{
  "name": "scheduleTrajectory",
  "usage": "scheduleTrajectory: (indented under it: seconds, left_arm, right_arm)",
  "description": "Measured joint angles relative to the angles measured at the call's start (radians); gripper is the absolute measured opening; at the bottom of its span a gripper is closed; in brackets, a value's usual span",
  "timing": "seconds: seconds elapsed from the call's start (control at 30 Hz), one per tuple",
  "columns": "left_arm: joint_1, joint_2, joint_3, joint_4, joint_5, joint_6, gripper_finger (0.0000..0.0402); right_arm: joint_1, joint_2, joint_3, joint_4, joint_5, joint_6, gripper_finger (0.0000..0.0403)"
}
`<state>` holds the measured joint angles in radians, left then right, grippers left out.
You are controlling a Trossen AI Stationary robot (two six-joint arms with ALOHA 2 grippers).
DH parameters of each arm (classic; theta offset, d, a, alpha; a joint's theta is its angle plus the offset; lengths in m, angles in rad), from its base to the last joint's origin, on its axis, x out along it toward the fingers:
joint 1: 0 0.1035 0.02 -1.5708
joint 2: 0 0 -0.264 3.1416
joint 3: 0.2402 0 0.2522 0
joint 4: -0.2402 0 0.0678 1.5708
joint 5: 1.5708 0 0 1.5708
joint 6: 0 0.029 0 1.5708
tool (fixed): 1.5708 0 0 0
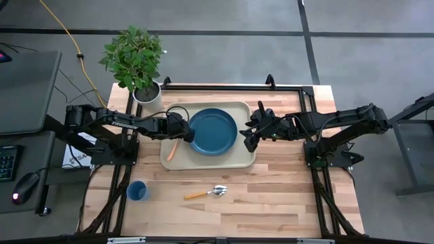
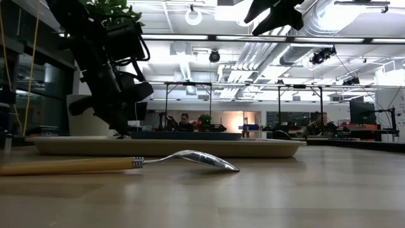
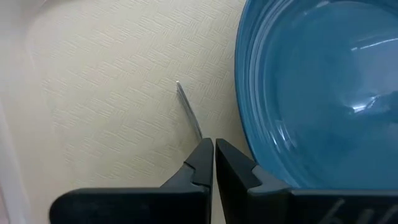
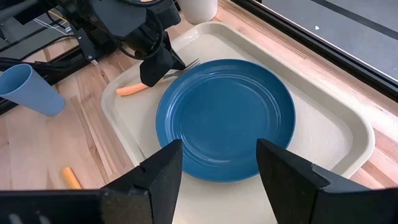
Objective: Pick and place plate/cup/fork/spoon on tray
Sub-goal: Put the fork beside the plate on the serving tray
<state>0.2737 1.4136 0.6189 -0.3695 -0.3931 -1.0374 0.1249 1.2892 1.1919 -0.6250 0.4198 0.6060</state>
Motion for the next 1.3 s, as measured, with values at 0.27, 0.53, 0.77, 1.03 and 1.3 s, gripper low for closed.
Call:
scheduleTrajectory:
  seconds: [0.27, 0.53, 0.77, 1.03, 1.3]
  left_arm:
    - [0.0, 0.0, 0.0, 0.001, -0.005, -0.032, 0.0]
    - [-0.003, 0.0, 0.0, 0.029, -0.008, -0.051, 0.0]
    - [-0.015, -0.028, 0.0, -0.027, -0.078, -0.033, 0.0]
    - [-0.02, 0.018, -0.001, -0.01, -0.075, -0.059, 0.0]
    - [-0.037, 0.07, 0.002, 0.014, -0.063, -0.063, 0.0]
  right_arm:
    - [0.0, 0.0, 0.0, 0.0, 0.0, 0.0, 0.0197]
    - [0.0, 0.0, 0.0, 0.0, 0.0, 0.0, 0.0197]
    - [0.0, 0.0, 0.0, 0.0, -0.001, 0.007, 0.0197]
    - [0.0, 0.0, 0.0, -0.001, 0.0, 0.023, 0.0197]
    - [0.0, 0.0, 0.0, 0.0, 0.0, 0.024, 0.0197]
